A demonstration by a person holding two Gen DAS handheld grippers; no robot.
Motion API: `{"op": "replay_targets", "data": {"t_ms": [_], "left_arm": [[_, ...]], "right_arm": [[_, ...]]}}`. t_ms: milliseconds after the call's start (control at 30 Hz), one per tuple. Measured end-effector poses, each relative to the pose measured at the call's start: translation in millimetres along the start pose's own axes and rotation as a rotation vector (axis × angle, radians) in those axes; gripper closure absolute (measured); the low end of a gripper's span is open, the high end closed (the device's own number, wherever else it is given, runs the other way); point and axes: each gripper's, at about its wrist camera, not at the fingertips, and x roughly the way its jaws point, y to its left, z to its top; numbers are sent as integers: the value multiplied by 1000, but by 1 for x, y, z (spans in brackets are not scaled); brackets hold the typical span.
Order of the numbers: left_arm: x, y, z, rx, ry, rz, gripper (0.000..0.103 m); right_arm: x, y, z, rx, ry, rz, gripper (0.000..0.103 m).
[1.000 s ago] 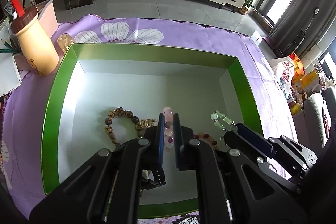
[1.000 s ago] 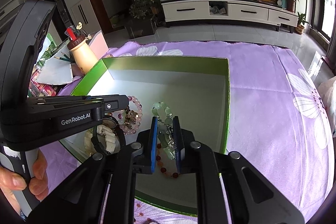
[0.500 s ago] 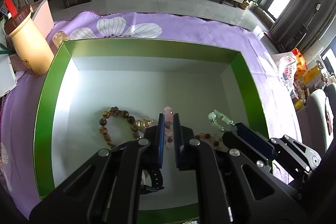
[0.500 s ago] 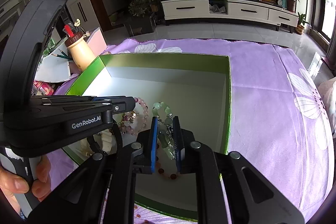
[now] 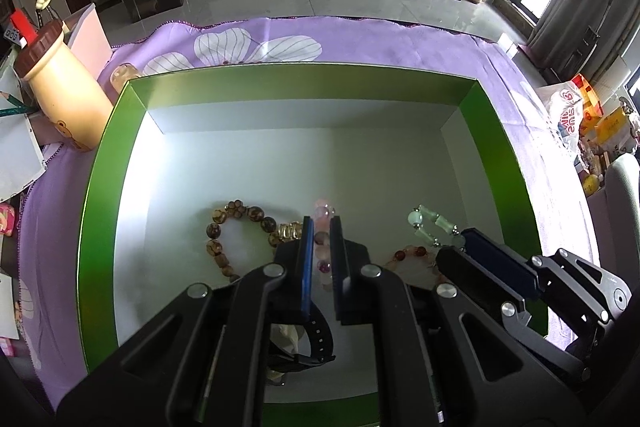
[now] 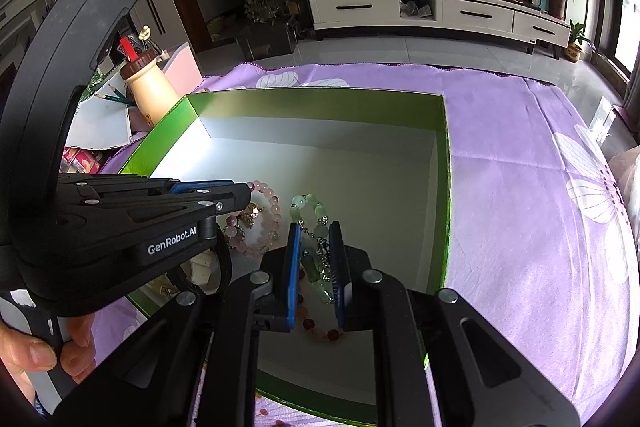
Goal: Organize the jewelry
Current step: 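Carry both bracelets over the green box and lower them inside, then open both tools to release the bracelets in the box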
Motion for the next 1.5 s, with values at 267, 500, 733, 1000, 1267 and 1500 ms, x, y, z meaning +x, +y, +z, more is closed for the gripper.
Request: {"op": "replay_targets", "data": {"t_ms": [267,500,733,1000,1267,1500], "left_arm": [[1,-1,-1,17,-1,26,95],[0,2,-2,26,-3,44,95],[-1,5,-3,29,-6,48,95],[1,5,-3,31,-5,47,95],[-2,5,-2,24,-13,44,83],[-8,5,0,14,-29,43,58]], "right_arm": [[2,1,0,-1,11,2,89],[4,3,3,-3,21,-3,89],[7,6,1,-7,31,-4,89],[8,7,1,-2,36,-6,89],[5,6,3,-3,33,-7,87],[-1,2,4,18,24,-3,80]]}}
